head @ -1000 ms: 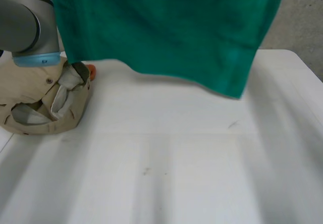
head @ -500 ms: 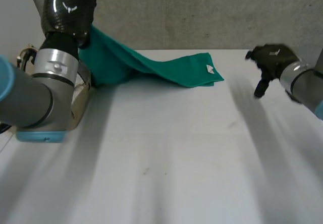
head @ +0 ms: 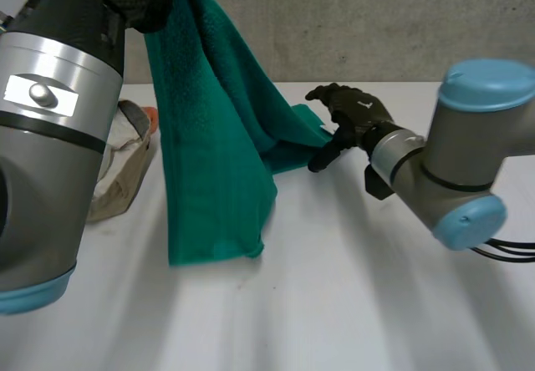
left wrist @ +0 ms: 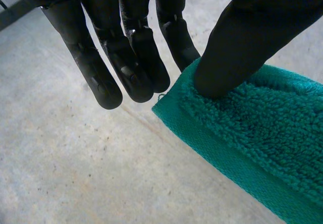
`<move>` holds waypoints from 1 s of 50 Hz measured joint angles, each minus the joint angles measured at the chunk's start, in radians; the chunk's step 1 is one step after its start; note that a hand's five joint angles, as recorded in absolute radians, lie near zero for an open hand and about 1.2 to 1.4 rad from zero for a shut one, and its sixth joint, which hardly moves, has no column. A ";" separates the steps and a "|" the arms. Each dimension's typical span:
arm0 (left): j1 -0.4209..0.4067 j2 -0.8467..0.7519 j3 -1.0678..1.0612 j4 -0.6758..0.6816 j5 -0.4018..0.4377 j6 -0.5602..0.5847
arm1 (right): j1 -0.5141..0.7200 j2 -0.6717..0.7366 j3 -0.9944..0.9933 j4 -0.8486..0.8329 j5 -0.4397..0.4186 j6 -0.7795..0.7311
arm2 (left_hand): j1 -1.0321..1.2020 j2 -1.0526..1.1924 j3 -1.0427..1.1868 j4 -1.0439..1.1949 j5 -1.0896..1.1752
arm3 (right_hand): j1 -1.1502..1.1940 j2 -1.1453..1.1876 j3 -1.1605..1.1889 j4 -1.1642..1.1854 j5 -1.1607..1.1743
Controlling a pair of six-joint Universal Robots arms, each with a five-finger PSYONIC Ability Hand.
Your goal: Fold the laundry.
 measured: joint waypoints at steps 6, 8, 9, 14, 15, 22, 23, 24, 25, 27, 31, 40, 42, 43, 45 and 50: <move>-0.015 0.056 -0.011 -0.012 -0.001 0.000 | 0.021 0.184 -0.141 -0.027 0.039 -0.033 | 0.000 0.000 0.000 0.000 0.000 | 0.000 0.000 0.000 0.000 0.000; -0.016 0.072 -0.014 -0.015 -0.001 -0.001 | 0.022 0.221 -0.174 -0.026 0.053 -0.047 | 0.000 0.000 0.000 0.000 0.000 | 0.000 0.000 0.000 0.000 0.000; -0.017 0.086 -0.017 -0.018 -0.001 -0.001 | 0.022 0.259 -0.210 -0.025 0.067 -0.065 | 0.000 0.000 0.000 0.000 0.000 | 0.000 0.000 0.000 0.000 0.000; -0.023 0.126 -0.026 -0.023 -0.002 -0.002 | 0.023 0.357 -0.313 -0.023 0.093 -0.131 | 0.000 0.000 0.000 0.000 0.000 | 0.151 0.191 0.197 0.177 0.165; -0.024 0.128 -0.027 -0.023 -0.002 -0.002 | 0.023 0.362 -0.318 -0.024 0.094 -0.135 | 0.000 0.000 0.000 0.000 0.000 | 0.151 0.191 0.197 0.177 0.165; -0.037 0.172 -0.038 -0.022 -0.005 -0.007 | 0.023 0.435 -0.412 -0.024 0.087 -0.178 | 0.000 0.000 0.000 0.000 0.000 | 0.791 0.948 0.949 0.933 0.901; -0.038 0.179 -0.039 -0.022 -0.006 -0.012 | 0.023 0.440 -0.422 -0.023 0.083 -0.179 | 0.000 0.000 0.000 0.000 0.000 | 0.793 0.956 0.964 0.948 0.916; -0.038 0.181 -0.039 -0.021 -0.006 -0.014 | 0.022 0.441 -0.425 -0.023 0.081 -0.179 | 0.000 0.000 0.000 0.000 0.000 | 0.793 0.956 0.965 0.951 0.920; -0.038 0.184 -0.040 -0.021 -0.007 -0.019 | 0.021 0.441 -0.431 -0.022 0.077 -0.179 | 0.000 0.000 0.000 0.000 0.000 | 0.793 0.956 0.965 0.952 0.921; -0.037 0.187 -0.039 -0.021 -0.007 -0.027 | 0.018 0.439 -0.434 -0.019 0.071 -0.177 | 0.000 0.000 0.000 0.000 0.000 | 0.793 0.956 0.965 0.952 0.921; -0.032 0.190 -0.037 -0.020 -0.008 -0.038 | 0.011 0.421 -0.427 -0.008 0.046 -0.172 | 0.000 0.000 0.000 0.000 0.000 | 0.621 0.768 0.776 0.758 0.757; -0.018 0.176 -0.035 -0.020 -0.007 -0.045 | -0.021 0.318 -0.342 0.120 -0.086 -0.144 | 0.000 0.000 0.000 0.000 0.000 | 0.166 0.205 0.202 0.173 0.167; -0.017 0.172 -0.033 -0.020 -0.007 -0.044 | -0.025 0.295 -0.315 0.141 -0.115 -0.136 | 0.000 0.000 0.000 0.000 0.000 | 0.164 0.205 0.202 0.166 0.160; -0.016 0.170 -0.033 -0.020 -0.007 -0.044 | -0.026 0.289 -0.306 0.147 -0.123 -0.134 | 0.000 0.000 0.000 0.000 0.000 | 0.164 0.205 0.202 0.166 0.160; -0.016 0.166 -0.031 -0.020 -0.007 -0.043 | -0.028 0.268 -0.276 0.158 -0.146 -0.128 | 0.000 0.000 0.000 0.000 0.000 | 0.161 0.201 0.198 0.158 0.149; -0.016 0.159 -0.026 -0.022 -0.006 -0.043 | -0.025 0.233 -0.205 0.160 -0.179 -0.122 | 0.000 0.000 0.000 0.000 0.000 | 0.150 0.191 0.187 0.151 0.143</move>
